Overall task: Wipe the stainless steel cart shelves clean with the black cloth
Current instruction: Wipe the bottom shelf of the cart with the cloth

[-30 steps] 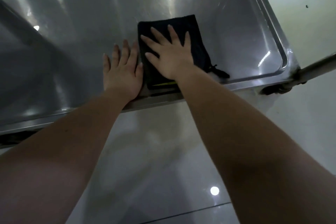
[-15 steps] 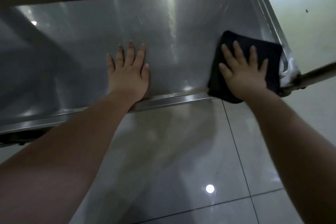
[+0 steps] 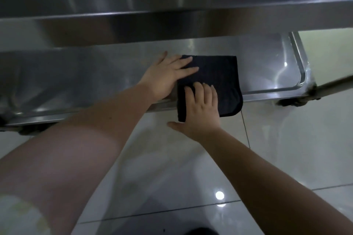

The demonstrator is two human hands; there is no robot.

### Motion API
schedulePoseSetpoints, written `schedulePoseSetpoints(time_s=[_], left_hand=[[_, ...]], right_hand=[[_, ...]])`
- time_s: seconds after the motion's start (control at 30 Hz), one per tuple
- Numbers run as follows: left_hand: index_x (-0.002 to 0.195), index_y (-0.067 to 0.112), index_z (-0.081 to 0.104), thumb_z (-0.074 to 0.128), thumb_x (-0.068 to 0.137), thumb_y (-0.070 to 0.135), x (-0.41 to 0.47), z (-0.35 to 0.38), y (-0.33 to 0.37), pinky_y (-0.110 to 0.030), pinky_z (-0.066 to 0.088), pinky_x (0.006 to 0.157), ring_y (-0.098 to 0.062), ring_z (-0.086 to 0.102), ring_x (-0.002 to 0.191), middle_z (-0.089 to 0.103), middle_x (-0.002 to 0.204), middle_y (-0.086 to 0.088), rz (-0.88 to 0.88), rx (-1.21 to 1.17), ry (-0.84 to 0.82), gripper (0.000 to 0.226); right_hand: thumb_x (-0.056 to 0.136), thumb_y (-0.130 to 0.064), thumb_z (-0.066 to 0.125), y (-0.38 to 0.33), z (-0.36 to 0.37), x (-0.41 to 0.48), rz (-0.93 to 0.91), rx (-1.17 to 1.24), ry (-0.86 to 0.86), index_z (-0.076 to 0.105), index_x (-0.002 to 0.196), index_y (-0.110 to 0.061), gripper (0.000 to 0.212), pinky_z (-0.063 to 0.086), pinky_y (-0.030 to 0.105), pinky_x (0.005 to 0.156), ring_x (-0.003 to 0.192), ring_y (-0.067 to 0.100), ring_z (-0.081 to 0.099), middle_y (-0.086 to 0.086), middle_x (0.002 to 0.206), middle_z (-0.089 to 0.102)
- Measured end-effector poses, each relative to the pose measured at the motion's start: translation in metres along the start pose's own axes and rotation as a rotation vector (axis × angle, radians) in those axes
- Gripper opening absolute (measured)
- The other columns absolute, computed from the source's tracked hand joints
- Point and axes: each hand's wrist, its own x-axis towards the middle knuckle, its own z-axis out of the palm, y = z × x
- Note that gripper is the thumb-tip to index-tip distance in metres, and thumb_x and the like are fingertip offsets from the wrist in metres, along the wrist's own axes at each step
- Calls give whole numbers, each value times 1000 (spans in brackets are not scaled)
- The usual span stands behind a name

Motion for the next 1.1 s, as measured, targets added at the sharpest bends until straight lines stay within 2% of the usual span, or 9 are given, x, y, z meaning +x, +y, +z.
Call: schedulePoseSetpoints(time_s=[0.07, 0.2, 0.37, 0.47, 0.53, 0.6, 0.7, 0.87, 1.1], left_hand=[[147, 40, 33, 50, 96, 10, 8, -2, -2, -48, -1, 119, -19, 12, 149, 23, 160, 7, 81, 147, -102, 62], [143, 34, 43, 45, 99, 14, 15, -9, 0, -41, 0, 120, -15, 20, 146, 35, 155, 6, 42, 121, -155, 48], [130, 19, 60, 52, 95, 10, -4, -25, 8, -36, 9, 116, -21, 40, 136, 60, 131, -5, -15, -97, -77, 37], [125, 10, 61, 51, 97, 8, -41, -43, 20, -35, 14, 113, -32, 55, 112, 63, 114, -15, -73, -232, -6, 30], [121, 2, 61, 49, 97, 5, -72, -64, 29, -35, 31, 99, -39, 57, 101, 61, 107, -22, -129, -348, 59, 27], [124, 5, 59, 47, 99, 8, -103, -88, 32, -22, 30, 84, -36, 56, 102, 59, 111, -21, -237, -459, 107, 28], [133, 11, 53, 48, 101, 18, -145, -117, 17, -20, 31, 87, -28, 52, 113, 55, 124, -14, -397, -563, 104, 34], [123, 13, 59, 64, 92, 29, -228, -155, -31, -29, 39, 81, -27, 57, 101, 58, 110, -9, -498, -479, -26, 35], [112, 26, 67, 66, 88, 37, -336, -257, -61, -35, 37, 93, -18, 57, 110, 64, 111, 6, -715, -333, 28, 27]], right_hand=[[65, -56, 74, -5, 3, -6, 27, -81, 23, 49, 134, -7, 88, 25, 56, 114, 122, 43, 45, 20, 130, 50], [70, -16, 76, 4, -11, -2, -79, -106, 152, 67, 111, -8, 43, 51, 47, 90, 89, 38, 62, 16, 104, 64], [66, -7, 83, 27, -49, -13, -110, 259, 100, 67, 107, 0, 44, 53, 41, 66, 83, 40, 63, 19, 100, 65], [71, -3, 76, 34, -79, -24, -60, 398, 204, 66, 103, -2, 34, 52, 40, 67, 88, 37, 61, 17, 103, 63], [73, -3, 72, 27, -99, -28, -36, 516, 226, 63, 99, -10, 29, 47, 32, 65, 85, 30, 59, 10, 98, 62], [77, -6, 68, 10, -121, -27, 24, 675, 154, 55, 93, -32, 33, 41, 23, 62, 80, 17, 57, -4, 91, 59], [83, -10, 65, -21, -148, -10, -7, 789, -1, 47, 88, -43, 38, 36, 6, 58, 71, 0, 54, -19, 79, 55], [86, -10, 70, -85, -177, 19, -328, 738, -252, 63, 96, -21, 16, 34, 7, 66, 82, 6, 53, -17, 84, 56], [91, -15, 61, -212, -244, 3, -554, 387, -397, 56, 113, -16, 22, 40, 29, 69, 92, 26, 59, 4, 104, 62]])
